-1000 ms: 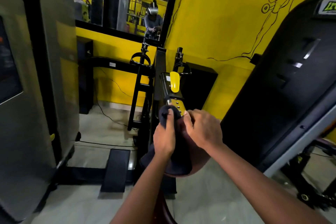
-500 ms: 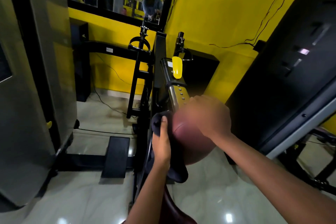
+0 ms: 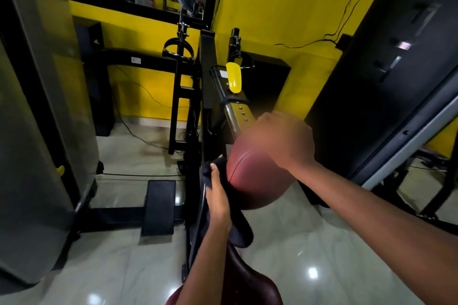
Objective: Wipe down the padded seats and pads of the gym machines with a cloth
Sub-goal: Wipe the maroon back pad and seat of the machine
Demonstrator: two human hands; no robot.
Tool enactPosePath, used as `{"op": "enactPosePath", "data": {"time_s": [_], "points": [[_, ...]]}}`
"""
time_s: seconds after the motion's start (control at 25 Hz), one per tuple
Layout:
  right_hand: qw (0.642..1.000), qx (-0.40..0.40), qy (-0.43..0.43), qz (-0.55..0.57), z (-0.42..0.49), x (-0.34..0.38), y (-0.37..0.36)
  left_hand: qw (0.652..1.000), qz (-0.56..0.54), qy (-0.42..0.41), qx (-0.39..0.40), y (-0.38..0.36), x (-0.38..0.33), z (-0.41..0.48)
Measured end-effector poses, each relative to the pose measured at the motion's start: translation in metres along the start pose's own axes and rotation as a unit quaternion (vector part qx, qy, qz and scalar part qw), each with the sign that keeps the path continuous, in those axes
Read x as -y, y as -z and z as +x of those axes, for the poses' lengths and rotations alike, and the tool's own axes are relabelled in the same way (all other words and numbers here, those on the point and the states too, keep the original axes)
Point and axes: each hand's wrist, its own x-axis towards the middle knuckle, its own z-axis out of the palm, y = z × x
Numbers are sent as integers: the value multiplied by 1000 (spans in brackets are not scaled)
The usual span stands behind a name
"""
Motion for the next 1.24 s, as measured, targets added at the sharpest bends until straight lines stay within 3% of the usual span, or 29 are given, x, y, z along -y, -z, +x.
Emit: {"op": "enactPosePath", "data": {"time_s": [0.12,0.24,0.36,0.48,0.6,0.68,0.8,0.96,1.04,1.12,1.24], "points": [[1000,-9,1,-8,0,-1,-3,992,86,-74,62,-21,-31,2],[1000,4,-12,-12,-2,-3,-2,978,150,-82,123,-38,-56,-4],[998,44,-30,18,0,-2,3,973,133,-82,171,-37,-72,-33],[996,52,-24,66,0,7,11,979,104,-62,162,-17,-87,-42],[984,-24,-63,164,-24,35,19,980,115,-42,160,9,-108,-62],[953,-64,-108,275,-54,78,19,971,124,-29,204,23,-124,-77],[901,-40,-205,379,-83,148,11,939,142,21,312,31,-144,-101],[862,-224,-339,303,-83,176,-8,880,213,102,413,35,-163,-111],[819,-313,-395,274,-85,171,-15,855,282,55,432,33,-166,-97],[768,-361,-456,270,-84,166,-20,828,366,-62,420,24,-163,-74],[755,-377,-490,217,-61,147,-33,804,387,-90,441,-1,-150,-48]]}}
